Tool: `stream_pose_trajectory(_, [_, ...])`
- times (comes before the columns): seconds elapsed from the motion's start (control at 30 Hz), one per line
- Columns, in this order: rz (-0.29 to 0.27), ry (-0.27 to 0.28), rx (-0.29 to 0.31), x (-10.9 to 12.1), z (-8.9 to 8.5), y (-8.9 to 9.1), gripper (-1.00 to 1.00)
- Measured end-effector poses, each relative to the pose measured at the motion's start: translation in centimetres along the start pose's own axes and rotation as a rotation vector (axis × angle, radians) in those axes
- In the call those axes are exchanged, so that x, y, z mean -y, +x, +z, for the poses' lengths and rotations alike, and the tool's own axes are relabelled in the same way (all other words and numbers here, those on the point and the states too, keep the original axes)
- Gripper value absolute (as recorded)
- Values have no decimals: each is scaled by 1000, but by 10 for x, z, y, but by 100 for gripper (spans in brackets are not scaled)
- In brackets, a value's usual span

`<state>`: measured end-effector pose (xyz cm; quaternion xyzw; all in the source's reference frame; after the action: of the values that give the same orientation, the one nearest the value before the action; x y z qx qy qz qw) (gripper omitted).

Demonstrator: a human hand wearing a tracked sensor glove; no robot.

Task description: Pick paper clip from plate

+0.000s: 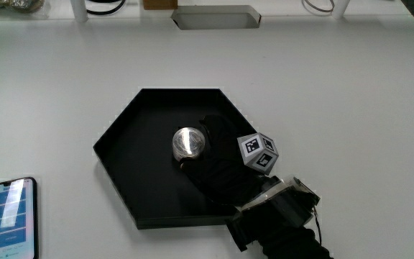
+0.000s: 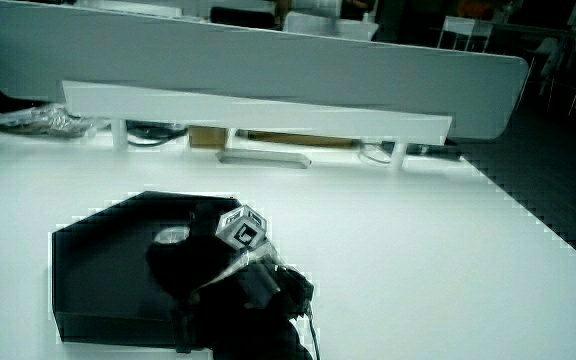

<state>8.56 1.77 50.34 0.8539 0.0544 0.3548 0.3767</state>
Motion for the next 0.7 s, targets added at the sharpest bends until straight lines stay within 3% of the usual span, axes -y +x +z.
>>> stream_pose_trajectory(0.13, [-33, -57, 90, -8, -7, -8, 0])
stream_pose_trajectory(0.23, [-49, -66, 172, -12, -12, -13, 0])
stream_pose_trajectory(0.37, [-64, -54, 260, -11, -19, -16, 36])
stream_pose_trajectory(0.5, [-67, -11, 318, -11, -24, -17, 73])
stream_pose_trajectory(0.6, [-57, 51, 270, -8, -19, -18, 100])
stream_pose_trajectory(0.7, [-43, 102, 307, -4, -19, -25, 100])
